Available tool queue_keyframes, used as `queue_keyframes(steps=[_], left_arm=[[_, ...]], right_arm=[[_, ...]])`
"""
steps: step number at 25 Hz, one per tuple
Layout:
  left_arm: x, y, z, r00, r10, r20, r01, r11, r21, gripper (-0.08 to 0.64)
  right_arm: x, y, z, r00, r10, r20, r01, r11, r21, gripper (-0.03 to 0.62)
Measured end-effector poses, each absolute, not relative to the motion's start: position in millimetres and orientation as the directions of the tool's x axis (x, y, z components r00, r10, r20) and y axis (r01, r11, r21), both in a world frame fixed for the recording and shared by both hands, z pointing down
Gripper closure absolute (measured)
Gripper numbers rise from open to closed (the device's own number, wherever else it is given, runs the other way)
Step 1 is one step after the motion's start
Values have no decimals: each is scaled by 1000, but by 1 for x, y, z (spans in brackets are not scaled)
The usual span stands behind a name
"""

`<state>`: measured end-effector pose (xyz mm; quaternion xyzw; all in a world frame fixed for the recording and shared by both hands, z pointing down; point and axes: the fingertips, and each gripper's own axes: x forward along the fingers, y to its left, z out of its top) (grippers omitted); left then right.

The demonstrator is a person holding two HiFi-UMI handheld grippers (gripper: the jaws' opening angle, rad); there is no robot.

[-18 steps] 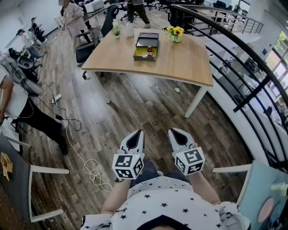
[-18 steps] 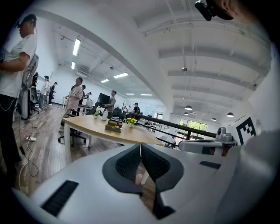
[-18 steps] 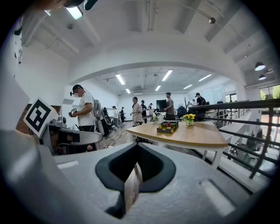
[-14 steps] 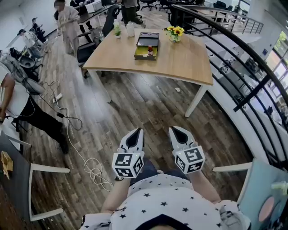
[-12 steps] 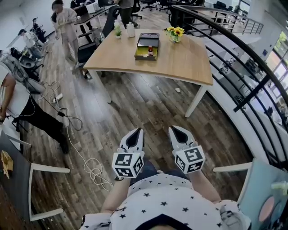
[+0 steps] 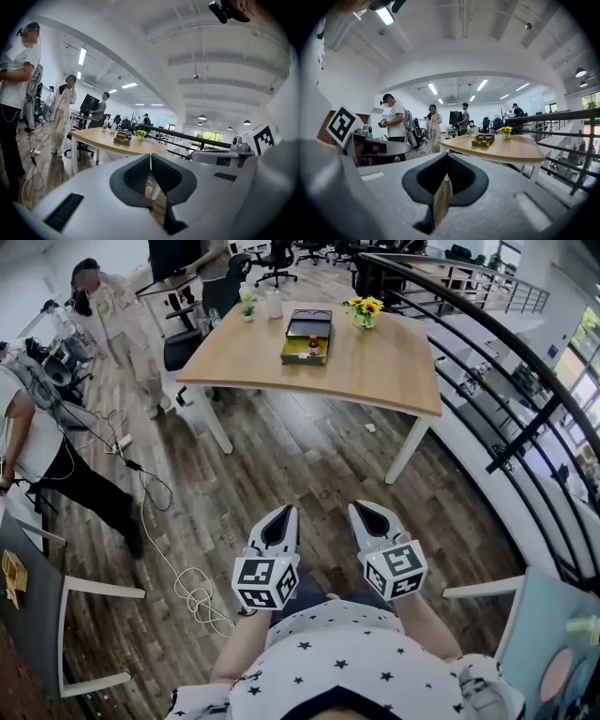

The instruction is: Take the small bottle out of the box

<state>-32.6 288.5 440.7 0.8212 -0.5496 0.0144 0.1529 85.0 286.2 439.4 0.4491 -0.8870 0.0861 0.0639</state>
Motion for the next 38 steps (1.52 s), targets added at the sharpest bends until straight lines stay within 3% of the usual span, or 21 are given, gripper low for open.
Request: queue_keyframes(steps=[5,8,28,38], left_arm=[[-27,292,440,399,-897,189,-904,-351,243,549],[-24,294,442,405,-895,187,-901,-355,250,508],[-22,256,449,407,-893,194,-898,-352,264,414],[-32,173,455,418,-886,199,-892,-359,276,413]], right_arm=[[93,286,440,-575,-795,195,-817,569,-89,586],[95,287,443,-570,-795,208,-820,567,-83,586],[91,246,453,-619,-756,216,-785,603,-139,414],[86,165,456,-602,-767,221,-798,582,-157,407]])
